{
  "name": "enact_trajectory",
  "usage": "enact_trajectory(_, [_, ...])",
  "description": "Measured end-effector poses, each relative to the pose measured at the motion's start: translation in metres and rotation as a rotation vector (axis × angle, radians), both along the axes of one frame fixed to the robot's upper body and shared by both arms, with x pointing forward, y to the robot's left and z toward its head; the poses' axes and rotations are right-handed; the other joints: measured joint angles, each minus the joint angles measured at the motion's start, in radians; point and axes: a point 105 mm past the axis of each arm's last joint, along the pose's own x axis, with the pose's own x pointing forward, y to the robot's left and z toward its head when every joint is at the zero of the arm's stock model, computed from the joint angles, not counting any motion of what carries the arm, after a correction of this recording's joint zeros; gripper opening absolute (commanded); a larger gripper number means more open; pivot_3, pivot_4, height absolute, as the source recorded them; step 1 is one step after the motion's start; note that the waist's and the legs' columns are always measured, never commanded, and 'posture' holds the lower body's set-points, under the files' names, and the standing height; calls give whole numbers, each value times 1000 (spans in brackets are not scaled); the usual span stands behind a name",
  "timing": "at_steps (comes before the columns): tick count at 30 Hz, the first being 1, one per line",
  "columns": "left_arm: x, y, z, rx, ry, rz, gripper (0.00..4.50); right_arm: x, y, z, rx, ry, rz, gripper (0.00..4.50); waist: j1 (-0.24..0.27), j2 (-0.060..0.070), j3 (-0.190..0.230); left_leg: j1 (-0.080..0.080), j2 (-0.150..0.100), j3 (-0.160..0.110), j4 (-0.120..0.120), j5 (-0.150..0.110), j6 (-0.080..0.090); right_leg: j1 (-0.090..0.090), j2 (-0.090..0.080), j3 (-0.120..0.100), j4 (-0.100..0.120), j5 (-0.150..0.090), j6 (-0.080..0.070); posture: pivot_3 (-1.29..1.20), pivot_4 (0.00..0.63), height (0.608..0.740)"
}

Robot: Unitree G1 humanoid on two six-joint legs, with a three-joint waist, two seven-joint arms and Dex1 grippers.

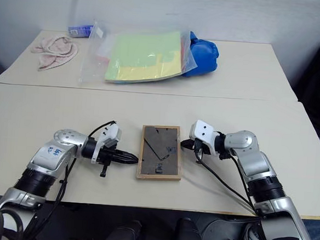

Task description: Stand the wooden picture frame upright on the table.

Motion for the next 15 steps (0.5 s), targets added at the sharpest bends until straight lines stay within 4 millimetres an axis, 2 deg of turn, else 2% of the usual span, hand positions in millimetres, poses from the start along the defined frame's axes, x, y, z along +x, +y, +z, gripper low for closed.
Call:
enact_trajectory(2, [0, 2, -1, 4, 25, 26, 28, 1, -1, 1, 1, -5, -8, 0, 0, 0, 0, 0, 0, 0, 0, 0, 0, 0, 0, 0, 0, 0, 0, 0, 150, 740])
enact_trajectory(4, [-1, 4, -1, -3, 76, 52, 409, 1, -2, 1, -7, -8, -4, 0, 0, 0, 0, 0, 0, 0, 0, 0, 0, 0, 0, 0, 0, 0, 0, 0, 150, 740])
enact_trajectory(5, [-2, 9, -3, -21, 198, 108, 607, -2, -3, 1, -34, -20, 23, 0, 0, 0, 0, 0, 0, 0, 0, 0, 0, 0, 0, 0, 0, 0, 0, 0, 150, 740])
enact_trajectory(7, [-7, 28, -1, -70, 439, 242, 1195, -12, -14, -1, -115, -42, 73, 0, -1, 0, 0, 0, 0, 0, -1, 0, 0, 0, 1, 0, 3, 0, 0, 0, 150, 740])
enact_trajectory(9, [-12, 41, 3, -103, 595, 332, 1766, -19, -25, -3, -181, -55, 100, 0, -2, 0, 0, 0, 0, 0, -1, 0, 1, 0, 1, 0, 3, 0, 0, 0, 150, 740])
enact_trajectory(11, [-15, 40, 5, -133, 695, 373, 2378, -23, -25, -4, -226, -88, 143, 0, -1, 0, 0, 1, 0, 0, -1, 0, 0, 1, 1, 1, 2, 0, 0, 0, 150, 740])
enact_trajectory(15, [-17, 29, 8, -173, 769, 382, 3660, -27, -25, -4, -292, -142, 201, 0, 2, 0, 0, 2, -1, 0, 0, 0, 0, 1, 1, 1, 1, 0, 0, 0, 150, 740])
